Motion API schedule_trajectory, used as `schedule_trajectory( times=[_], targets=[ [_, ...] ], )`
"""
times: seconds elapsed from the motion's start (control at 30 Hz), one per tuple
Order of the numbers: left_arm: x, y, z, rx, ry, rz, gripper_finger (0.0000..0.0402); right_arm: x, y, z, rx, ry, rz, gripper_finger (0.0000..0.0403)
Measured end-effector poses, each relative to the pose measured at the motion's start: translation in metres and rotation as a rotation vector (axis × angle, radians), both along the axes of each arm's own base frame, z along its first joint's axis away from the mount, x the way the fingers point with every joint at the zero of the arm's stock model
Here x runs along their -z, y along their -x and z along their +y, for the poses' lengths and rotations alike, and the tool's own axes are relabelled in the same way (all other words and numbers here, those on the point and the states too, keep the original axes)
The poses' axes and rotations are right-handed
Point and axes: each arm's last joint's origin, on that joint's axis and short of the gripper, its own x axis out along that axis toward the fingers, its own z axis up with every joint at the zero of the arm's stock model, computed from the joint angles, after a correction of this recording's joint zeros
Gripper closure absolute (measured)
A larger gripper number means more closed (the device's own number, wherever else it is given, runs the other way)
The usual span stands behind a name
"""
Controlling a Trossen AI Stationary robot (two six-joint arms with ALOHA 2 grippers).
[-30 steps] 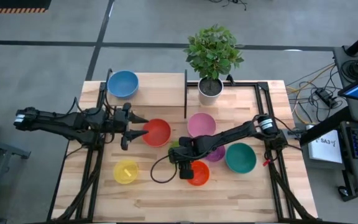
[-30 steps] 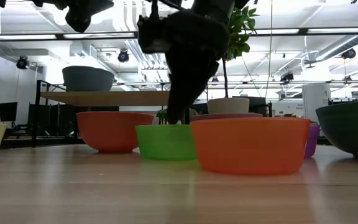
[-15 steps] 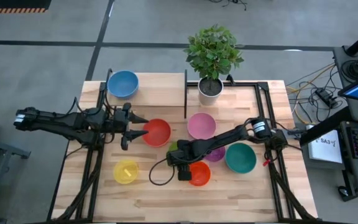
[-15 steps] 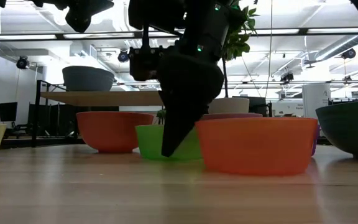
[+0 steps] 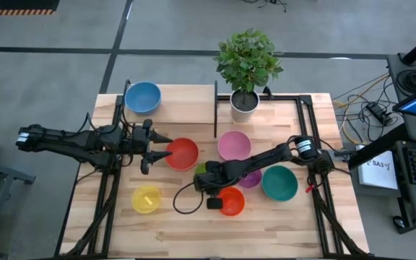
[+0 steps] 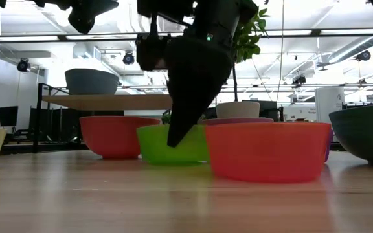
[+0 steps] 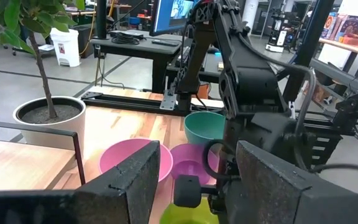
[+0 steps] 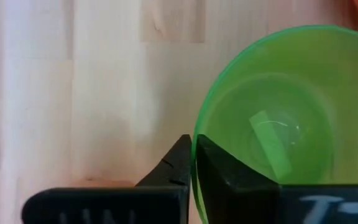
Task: Place and stack bowls onto a shelf
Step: Put the transparent green bowl on the shelf
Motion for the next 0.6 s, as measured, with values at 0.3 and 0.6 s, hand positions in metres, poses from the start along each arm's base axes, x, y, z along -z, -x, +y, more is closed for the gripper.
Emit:
schedule_trajectory(
  times=[0.3,0.6],
  targets=[
    [0.000,0.000,0.000,0.000,0.000,-0.004,0.0206,-0.063,0.016,0.002,-0.167,-0.157,-0.126,0.0394],
    [-0.007,0.000,0.000,0.000,0.006,-0.070,0.0206,-0.141,0.038,-0.029,-0.128,0.145,-0.416,0.0394]
  ],
)
